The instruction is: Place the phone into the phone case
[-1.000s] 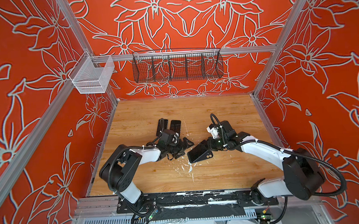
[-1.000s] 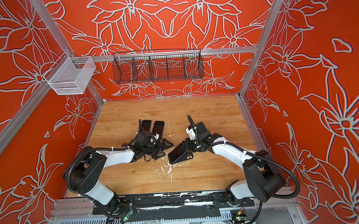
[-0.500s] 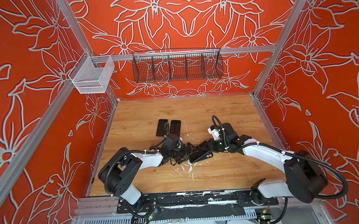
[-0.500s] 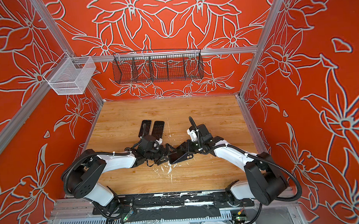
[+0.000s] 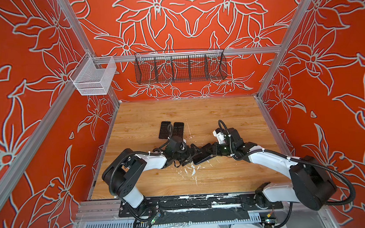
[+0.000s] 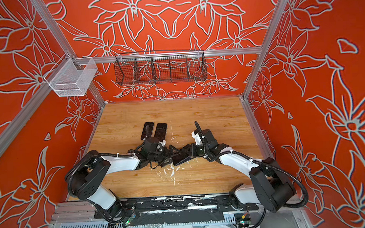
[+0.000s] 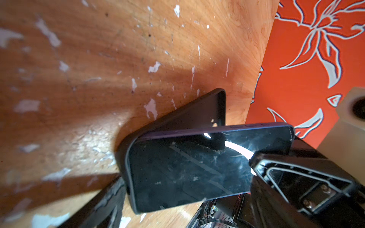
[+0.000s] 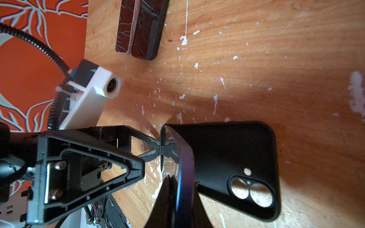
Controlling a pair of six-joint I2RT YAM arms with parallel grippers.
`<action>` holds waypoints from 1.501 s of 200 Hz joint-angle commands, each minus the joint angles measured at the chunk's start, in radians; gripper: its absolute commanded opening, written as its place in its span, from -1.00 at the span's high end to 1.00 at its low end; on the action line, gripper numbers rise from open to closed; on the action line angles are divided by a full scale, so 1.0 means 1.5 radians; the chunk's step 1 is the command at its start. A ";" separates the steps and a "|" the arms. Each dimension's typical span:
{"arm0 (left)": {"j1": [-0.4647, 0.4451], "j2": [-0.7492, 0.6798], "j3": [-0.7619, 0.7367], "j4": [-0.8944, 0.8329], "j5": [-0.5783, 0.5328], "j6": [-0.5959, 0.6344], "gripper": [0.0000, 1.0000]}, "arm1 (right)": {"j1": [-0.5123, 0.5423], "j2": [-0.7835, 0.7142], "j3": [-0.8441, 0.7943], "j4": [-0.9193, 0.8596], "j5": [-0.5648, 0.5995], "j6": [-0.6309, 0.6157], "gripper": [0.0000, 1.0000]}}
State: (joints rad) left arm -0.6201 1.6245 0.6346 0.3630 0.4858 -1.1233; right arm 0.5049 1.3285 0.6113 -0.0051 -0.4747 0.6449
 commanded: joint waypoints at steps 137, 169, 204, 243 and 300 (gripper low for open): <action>0.058 0.010 0.069 -0.123 0.001 0.113 -0.95 | 0.011 -0.047 0.000 -0.186 0.145 -0.040 -0.46; 0.053 -0.005 0.067 -0.147 0.016 0.113 -0.95 | 0.011 -0.095 0.023 -0.253 0.192 -0.065 -0.57; 0.038 -0.032 0.066 -0.205 0.021 0.119 -0.95 | 0.011 -0.117 0.031 -0.276 0.222 -0.072 -0.54; 0.018 -0.034 0.029 -0.161 0.035 0.074 -0.95 | 0.010 -0.085 0.012 -0.244 0.203 -0.060 -0.33; 0.001 0.016 0.018 -0.066 0.052 0.014 -0.95 | 0.011 -0.024 0.007 -0.189 0.187 -0.061 -0.01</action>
State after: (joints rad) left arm -0.5999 1.6016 0.6636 0.2237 0.5476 -1.0615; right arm 0.5190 1.2556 0.6304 -0.3233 -0.1917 0.5579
